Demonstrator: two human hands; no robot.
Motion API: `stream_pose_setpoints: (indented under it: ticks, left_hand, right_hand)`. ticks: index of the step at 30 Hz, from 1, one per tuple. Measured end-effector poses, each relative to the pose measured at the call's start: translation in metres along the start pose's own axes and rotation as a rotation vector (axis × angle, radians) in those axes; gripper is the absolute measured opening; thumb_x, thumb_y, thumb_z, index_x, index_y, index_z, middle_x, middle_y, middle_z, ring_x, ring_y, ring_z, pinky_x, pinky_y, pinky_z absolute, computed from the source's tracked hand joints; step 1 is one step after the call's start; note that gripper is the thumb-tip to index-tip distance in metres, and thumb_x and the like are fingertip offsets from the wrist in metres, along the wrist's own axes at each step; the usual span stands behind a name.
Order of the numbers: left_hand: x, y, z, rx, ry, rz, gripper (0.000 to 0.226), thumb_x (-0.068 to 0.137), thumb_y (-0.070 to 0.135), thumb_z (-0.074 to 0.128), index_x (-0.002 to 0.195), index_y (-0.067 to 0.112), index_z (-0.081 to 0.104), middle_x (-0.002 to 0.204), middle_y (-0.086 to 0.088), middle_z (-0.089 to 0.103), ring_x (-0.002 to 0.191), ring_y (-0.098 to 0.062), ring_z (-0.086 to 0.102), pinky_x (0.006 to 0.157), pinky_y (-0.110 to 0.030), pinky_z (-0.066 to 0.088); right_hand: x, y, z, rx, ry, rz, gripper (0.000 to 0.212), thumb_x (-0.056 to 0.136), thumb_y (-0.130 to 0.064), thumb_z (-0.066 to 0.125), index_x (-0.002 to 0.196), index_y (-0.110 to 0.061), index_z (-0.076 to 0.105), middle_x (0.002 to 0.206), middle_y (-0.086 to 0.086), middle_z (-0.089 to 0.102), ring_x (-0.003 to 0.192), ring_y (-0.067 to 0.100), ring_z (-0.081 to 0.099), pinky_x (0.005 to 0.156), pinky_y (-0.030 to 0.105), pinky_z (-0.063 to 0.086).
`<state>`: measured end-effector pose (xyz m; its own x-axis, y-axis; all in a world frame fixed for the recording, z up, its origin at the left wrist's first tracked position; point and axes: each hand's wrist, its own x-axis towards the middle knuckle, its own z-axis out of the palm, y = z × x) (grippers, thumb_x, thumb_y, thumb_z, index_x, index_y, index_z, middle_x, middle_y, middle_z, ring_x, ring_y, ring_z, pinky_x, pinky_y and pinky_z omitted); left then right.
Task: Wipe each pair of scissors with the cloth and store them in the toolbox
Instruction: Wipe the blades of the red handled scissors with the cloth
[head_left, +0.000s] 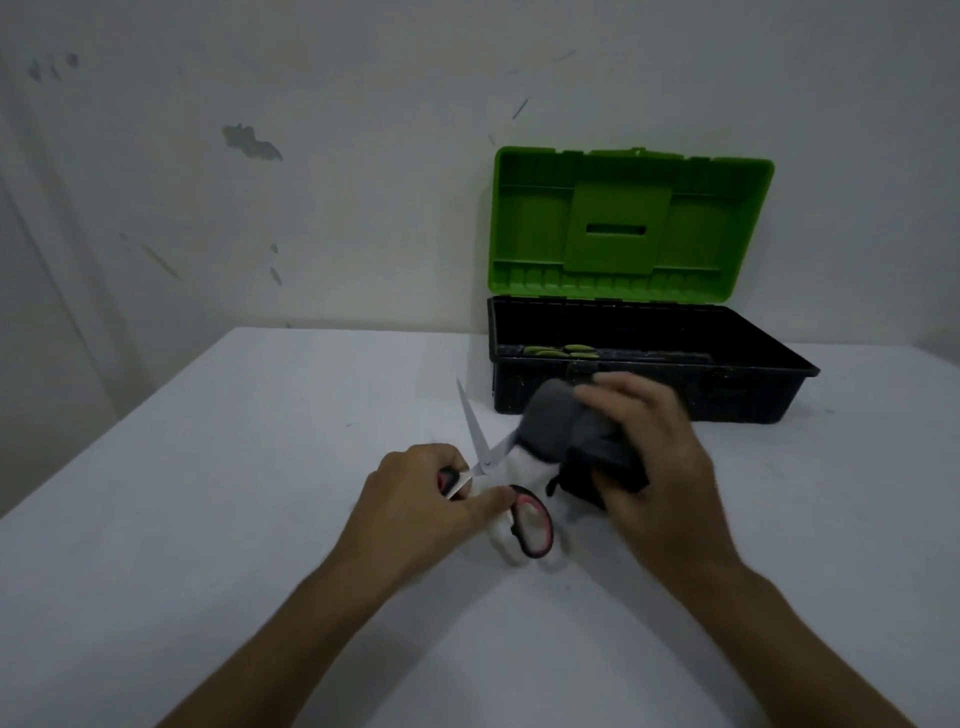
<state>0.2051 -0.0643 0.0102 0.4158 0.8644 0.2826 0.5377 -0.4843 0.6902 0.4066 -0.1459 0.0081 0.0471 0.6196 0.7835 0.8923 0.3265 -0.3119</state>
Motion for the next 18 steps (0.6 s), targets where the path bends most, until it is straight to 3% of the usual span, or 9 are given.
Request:
stream_pose_setpoints:
  ticks: [2, 5, 8, 11, 14, 16, 18]
  left_hand:
    - [-0.001, 0.001, 0.002, 0.002, 0.011, 0.061, 0.046, 0.07, 0.053, 0.074, 0.063, 0.012, 0.056, 0.05, 0.005, 0.044, 0.047, -0.009, 0.036, 0.046, -0.019, 0.028]
    - [-0.002, -0.001, 0.0, 0.066, 0.022, 0.142, 0.042, 0.07, 0.053, 0.073, 0.066, 0.014, 0.059, 0.049, 0.004, 0.043, 0.047, -0.01, 0.035, 0.048, -0.023, 0.028]
    - [-0.002, -0.002, -0.001, 0.055, 0.007, 0.181, 0.045, 0.068, 0.056, 0.072, 0.066, 0.013, 0.059, 0.05, 0.003, 0.043, 0.048, -0.011, 0.035, 0.047, -0.02, 0.027]
    - [-0.001, -0.002, -0.002, 0.024, -0.037, 0.168, 0.044, 0.068, 0.057, 0.075, 0.063, 0.017, 0.057, 0.05, 0.004, 0.045, 0.047, -0.01, 0.037, 0.047, -0.019, 0.028]
    - [-0.001, -0.002, -0.004, -0.035, -0.086, 0.093, 0.041, 0.066, 0.055, 0.078, 0.063, 0.02, 0.057, 0.051, 0.006, 0.048, 0.045, -0.007, 0.042, 0.048, -0.022, 0.037]
    - [0.0, 0.0, -0.005, -0.143, -0.127, 0.01, 0.041, 0.068, 0.049, 0.081, 0.066, 0.015, 0.058, 0.052, 0.003, 0.05, 0.041, -0.01, 0.05, 0.045, -0.027, 0.047]
    - [0.0, 0.003, -0.005, -0.245, -0.153, -0.064, 0.041, 0.072, 0.042, 0.082, 0.073, 0.006, 0.06, 0.054, 0.001, 0.054, 0.041, -0.012, 0.058, 0.046, -0.029, 0.052]
  right_hand:
    - [-0.005, 0.002, 0.012, -0.036, -0.23, -0.102, 0.068, 0.07, -0.001, 0.069, 0.133, -0.023, 0.057, 0.144, 0.002, 0.046, 0.123, 0.022, 0.046, 0.105, 0.02, 0.035]
    - [-0.008, 0.007, 0.019, -0.106, -0.317, -0.201, 0.057, 0.079, -0.009, 0.062, 0.133, -0.025, 0.059, 0.144, -0.002, 0.049, 0.115, 0.023, 0.047, 0.098, 0.027, 0.043]
    - [-0.004, 0.011, 0.015, -0.151, -0.268, -0.242, 0.048, 0.083, -0.012, 0.049, 0.127, -0.022, 0.065, 0.136, 0.0, 0.058, 0.108, 0.025, 0.049, 0.089, 0.031, 0.047]
    - [0.0, 0.024, 0.011, -0.239, -0.171, -0.15, 0.058, 0.072, 0.005, 0.066, 0.124, -0.018, 0.067, 0.128, 0.003, 0.061, 0.107, 0.028, 0.049, 0.087, 0.036, 0.049]
    - [0.004, 0.03, -0.002, -0.26, -0.024, -0.008, 0.065, 0.063, 0.013, 0.072, 0.122, -0.014, 0.067, 0.119, 0.004, 0.063, 0.103, 0.027, 0.047, 0.088, 0.03, 0.043]
    - [0.002, 0.026, -0.008, -0.257, 0.048, -0.014, 0.057, 0.068, 0.01, 0.072, 0.12, -0.012, 0.068, 0.115, 0.005, 0.063, 0.102, 0.028, 0.047, 0.088, 0.026, 0.04]
    - [-0.001, 0.017, -0.006, -0.232, 0.021, -0.073, 0.053, 0.07, 0.004, 0.074, 0.12, -0.012, 0.068, 0.115, 0.006, 0.062, 0.103, 0.027, 0.048, 0.091, 0.02, 0.035]
